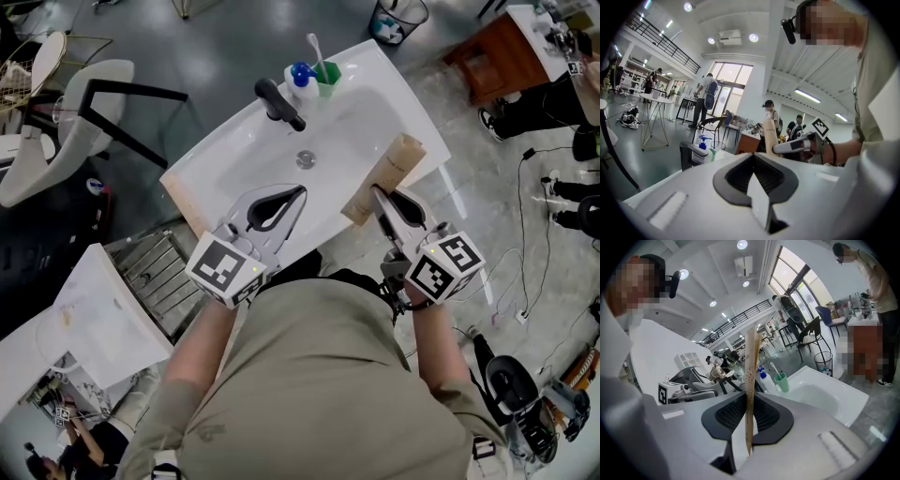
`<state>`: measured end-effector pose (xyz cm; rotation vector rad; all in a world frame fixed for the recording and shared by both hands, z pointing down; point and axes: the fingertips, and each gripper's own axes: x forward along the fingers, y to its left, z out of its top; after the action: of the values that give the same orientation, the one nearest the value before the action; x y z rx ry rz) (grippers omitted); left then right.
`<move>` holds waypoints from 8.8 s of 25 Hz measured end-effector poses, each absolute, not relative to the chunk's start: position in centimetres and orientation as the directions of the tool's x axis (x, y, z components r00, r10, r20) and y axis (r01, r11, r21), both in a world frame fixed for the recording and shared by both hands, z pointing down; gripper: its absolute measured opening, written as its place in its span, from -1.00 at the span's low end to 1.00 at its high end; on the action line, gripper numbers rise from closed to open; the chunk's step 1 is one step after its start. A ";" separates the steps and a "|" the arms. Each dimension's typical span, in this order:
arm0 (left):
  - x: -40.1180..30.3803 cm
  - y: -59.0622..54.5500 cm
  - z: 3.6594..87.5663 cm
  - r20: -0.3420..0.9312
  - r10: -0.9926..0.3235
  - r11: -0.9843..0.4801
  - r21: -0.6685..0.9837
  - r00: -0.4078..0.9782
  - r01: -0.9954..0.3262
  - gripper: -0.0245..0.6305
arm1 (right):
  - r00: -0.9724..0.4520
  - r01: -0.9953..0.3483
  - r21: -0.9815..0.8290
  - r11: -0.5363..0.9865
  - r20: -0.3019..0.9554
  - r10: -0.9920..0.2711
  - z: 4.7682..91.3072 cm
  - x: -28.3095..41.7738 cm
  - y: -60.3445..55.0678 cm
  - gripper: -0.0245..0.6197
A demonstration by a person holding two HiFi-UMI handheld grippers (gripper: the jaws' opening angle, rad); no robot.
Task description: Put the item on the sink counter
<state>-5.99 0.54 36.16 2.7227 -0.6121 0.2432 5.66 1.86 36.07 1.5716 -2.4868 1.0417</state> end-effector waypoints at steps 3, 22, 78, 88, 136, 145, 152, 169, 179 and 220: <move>-6.4 -0.2 36.4 0.232 -0.382 -0.849 0.293 0.895 -0.439 -0.91 | -0.488 -0.816 -0.511 0.270 0.358 -0.796 36.2 5.4 1.1 -0.76; -7.4 -2.1 38.0 0.247 -0.376 -0.840 0.315 0.893 -0.441 -0.91 | -0.476 -0.848 -0.448 0.283 0.409 -0.778 37.6 5.3 -2.2 -0.76; -3.2 -6.6 40.9 0.362 -0.648 -0.584 0.328 0.670 -0.742 -0.91 | -0.529 -0.797 -0.237 0.555 0.717 -0.454 47.8 18.2 -17.1 -0.76; -2.5 -6.5 42.0 0.381 -0.651 -0.561 0.339 0.656 -0.755 -0.91 | -0.457 -0.800 -0.166 0.576 0.790 -0.408 51.5 21.4 -19.5 -0.76; -2.4 -7.9 43.6 0.420 -0.653 -0.517 0.361 0.630 -0.776 -0.91 | -0.374 -0.837 -0.168 0.521 0.871 -0.319 59.9 23.1 -24.7 -0.76; -2.2 -8.1 43.7 0.426 -0.645 -0.518 0.366 0.634 -0.773 -0.91 | -0.373 -0.842 -0.158 0.515 0.861 -0.345 60.0 23.2 -25.3 -0.75; -1.8 -8.2 43.6 0.427 -0.638 -0.525 0.368 0.641 -0.767 -0.91 | -0.413 -0.849 -0.218 0.481 0.841 -0.348 60.0 22.9 -25.5 -0.75; -1.4 -8.2 43.5 0.426 -0.629 -0.541 0.361 0.650 -0.760 -0.91 | -0.391 -0.840 -0.170 0.515 0.849 -0.357 59.7 23.0 -25.3 -0.73; -1.0 -8.3 43.8 0.425 -0.622 -0.543 0.371 0.658 -0.753 -0.91 | -0.365 -0.852 -0.146 0.503 0.854 -0.371 59.8 24.3 -25.3 -0.57; -2.3 -6.4 39.9 0.370 -0.607 -0.627 0.321 0.703 -0.710 -0.91 | -0.454 -0.864 -0.191 0.466 0.694 -0.558 48.3 20.5 -20.3 -0.55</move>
<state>-2.34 -6.41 39.86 2.4661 -1.0141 0.3136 20.47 -20.28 48.34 1.1777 -2.1656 0.7265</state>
